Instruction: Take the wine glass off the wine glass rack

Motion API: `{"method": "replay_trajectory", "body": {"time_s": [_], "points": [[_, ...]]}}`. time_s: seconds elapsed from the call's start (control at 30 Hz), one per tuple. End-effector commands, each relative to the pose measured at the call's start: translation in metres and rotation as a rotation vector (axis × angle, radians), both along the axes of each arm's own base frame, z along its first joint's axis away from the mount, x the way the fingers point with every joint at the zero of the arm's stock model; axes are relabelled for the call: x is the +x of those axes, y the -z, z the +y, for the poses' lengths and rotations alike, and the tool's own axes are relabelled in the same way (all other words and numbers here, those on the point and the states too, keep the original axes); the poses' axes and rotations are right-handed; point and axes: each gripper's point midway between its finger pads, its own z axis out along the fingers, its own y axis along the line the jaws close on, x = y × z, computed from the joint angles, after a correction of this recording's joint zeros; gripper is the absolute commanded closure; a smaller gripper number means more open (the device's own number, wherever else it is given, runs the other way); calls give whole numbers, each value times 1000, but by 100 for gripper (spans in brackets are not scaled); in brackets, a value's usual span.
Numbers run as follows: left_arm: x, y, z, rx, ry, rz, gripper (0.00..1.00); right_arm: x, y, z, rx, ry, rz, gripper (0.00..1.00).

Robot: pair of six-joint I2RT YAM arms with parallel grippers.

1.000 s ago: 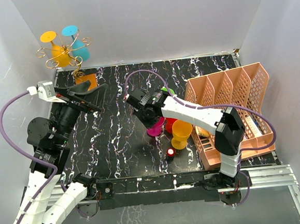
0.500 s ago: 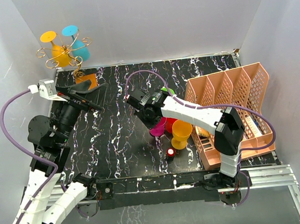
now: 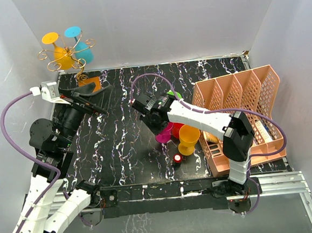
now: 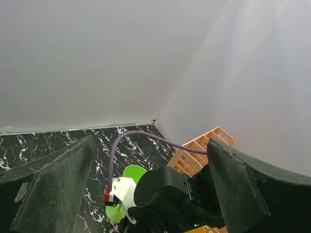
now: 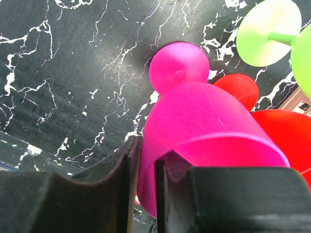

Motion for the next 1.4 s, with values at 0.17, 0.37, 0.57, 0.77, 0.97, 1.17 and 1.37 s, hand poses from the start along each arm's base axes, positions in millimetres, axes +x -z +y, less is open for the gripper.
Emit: {"method": "replay_trajectory", "body": {"time_s": [0.17, 0.37, 0.57, 0.77, 0.97, 1.17, 1.37], "points": [[-10, -28, 1, -27, 16, -63, 3, 14, -43, 10, 100, 22, -99, 67], [-9, -27, 1, -26, 17, -58, 3, 20, -79, 12, 156, 19, -170, 53], [-7, -23, 0, -23, 18, -43, 3, 22, -116, 4, 264, 15, -265, 37], [0, -14, 2, -26, -4, 6, 3, 15, -139, -10, 422, 11, -316, 27], [31, 7, 10, 26, -118, 165, 3, 8, -184, -25, 555, 11, -434, 11], [75, 23, 31, 190, -322, 323, 3, 5, -212, -45, 607, 56, -533, 1], [112, 8, 35, 287, -410, 322, 3, 7, -212, -55, 602, 125, -545, 1]]}}
